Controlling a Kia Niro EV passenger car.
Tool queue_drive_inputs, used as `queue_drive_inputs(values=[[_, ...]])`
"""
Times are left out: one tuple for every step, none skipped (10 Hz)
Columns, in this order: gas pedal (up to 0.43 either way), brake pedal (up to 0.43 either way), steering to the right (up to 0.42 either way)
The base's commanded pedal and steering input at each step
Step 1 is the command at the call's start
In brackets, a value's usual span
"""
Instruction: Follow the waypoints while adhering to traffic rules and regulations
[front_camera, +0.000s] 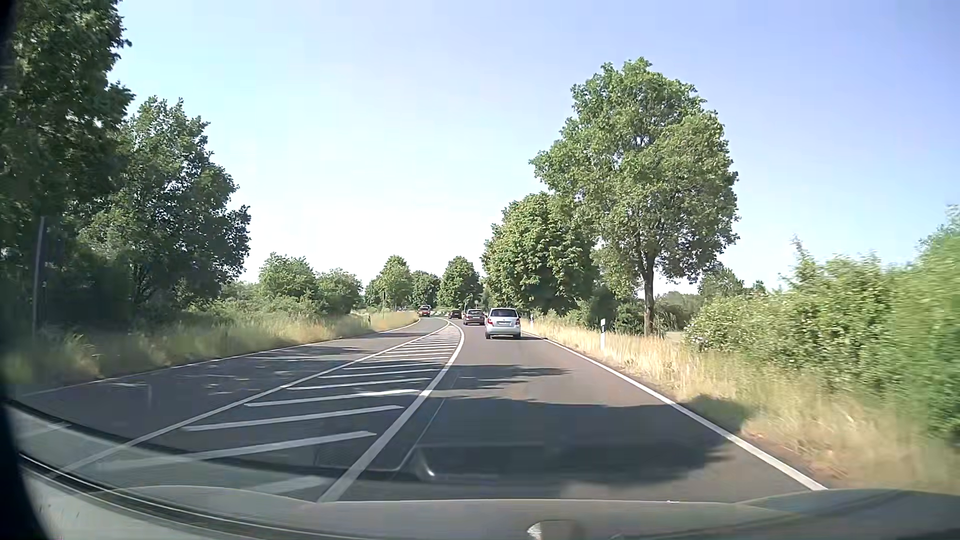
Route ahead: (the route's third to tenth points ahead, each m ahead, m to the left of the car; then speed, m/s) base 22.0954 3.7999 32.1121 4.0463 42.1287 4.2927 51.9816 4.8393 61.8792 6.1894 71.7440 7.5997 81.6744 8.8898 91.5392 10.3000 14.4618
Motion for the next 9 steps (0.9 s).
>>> queue_drive_inputs(values=[[0.118, 0.018, -0.002], [0.118, 0.018, -0.001], [0.118, 0.018, -0.001], [0.118, 0.018, -0.002], [0.118, 0.018, -0.002], [0.118, 0.018, -0.002], [0.118, 0.018, -0.003], [0.118, 0.018, -0.003], [0.118, 0.018, -0.004]])
